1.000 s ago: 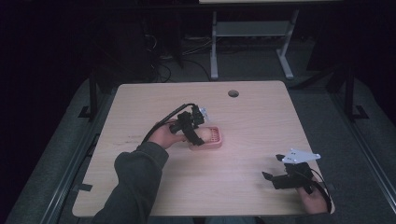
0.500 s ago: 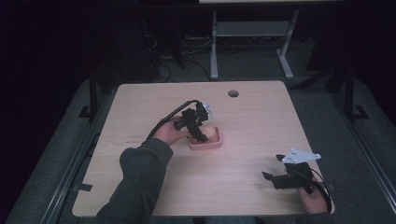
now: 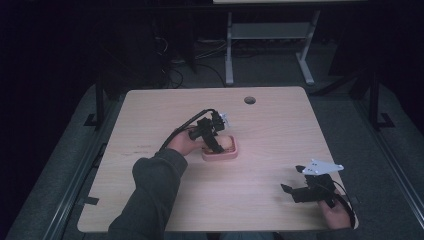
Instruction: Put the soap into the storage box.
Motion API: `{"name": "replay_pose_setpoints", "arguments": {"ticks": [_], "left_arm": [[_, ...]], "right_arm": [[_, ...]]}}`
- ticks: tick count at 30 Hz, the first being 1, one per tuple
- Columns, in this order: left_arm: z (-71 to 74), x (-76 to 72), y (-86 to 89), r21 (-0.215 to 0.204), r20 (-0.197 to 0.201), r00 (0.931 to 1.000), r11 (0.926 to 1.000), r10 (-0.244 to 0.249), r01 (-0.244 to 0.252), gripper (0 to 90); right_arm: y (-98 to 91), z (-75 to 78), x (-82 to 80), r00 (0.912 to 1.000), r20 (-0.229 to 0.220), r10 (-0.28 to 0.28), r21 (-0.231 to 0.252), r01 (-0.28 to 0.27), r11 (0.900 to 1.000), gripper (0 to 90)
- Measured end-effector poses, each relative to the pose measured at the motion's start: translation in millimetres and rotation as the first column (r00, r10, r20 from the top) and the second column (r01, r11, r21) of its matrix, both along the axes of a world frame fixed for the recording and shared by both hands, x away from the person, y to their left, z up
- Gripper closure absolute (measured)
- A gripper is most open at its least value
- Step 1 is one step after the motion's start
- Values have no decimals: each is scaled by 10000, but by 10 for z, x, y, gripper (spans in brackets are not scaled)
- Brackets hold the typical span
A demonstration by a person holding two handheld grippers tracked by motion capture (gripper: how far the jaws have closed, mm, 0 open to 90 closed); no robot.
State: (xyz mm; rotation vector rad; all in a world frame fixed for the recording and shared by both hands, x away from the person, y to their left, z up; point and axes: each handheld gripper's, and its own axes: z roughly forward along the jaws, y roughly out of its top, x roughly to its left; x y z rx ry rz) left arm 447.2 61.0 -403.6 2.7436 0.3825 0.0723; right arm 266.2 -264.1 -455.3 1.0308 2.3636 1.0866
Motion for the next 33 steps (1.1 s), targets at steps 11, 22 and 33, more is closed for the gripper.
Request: {"name": "replay_pose_setpoints", "arguments": {"ticks": [11, 22, 33], "left_arm": [[-82, 47, -15, 94, -200, 9998, 9999, 47, -45, 321], [-104, 67, -10, 77, -217, 9997, 9999, 109, -107, 320], [-115, 89, 9, 56, -383, 9991, 9998, 205, -203, 318]], "right_arm": [[-1, -1, 1, 10000, -5, 12, -7, -12, 10000, 141], [0, -1, 0, 10000, -17, 14, -4, -14, 10000, 141], [2, -2, -1, 10000, -40, 27, -1, -27, 10000, 141]]}}
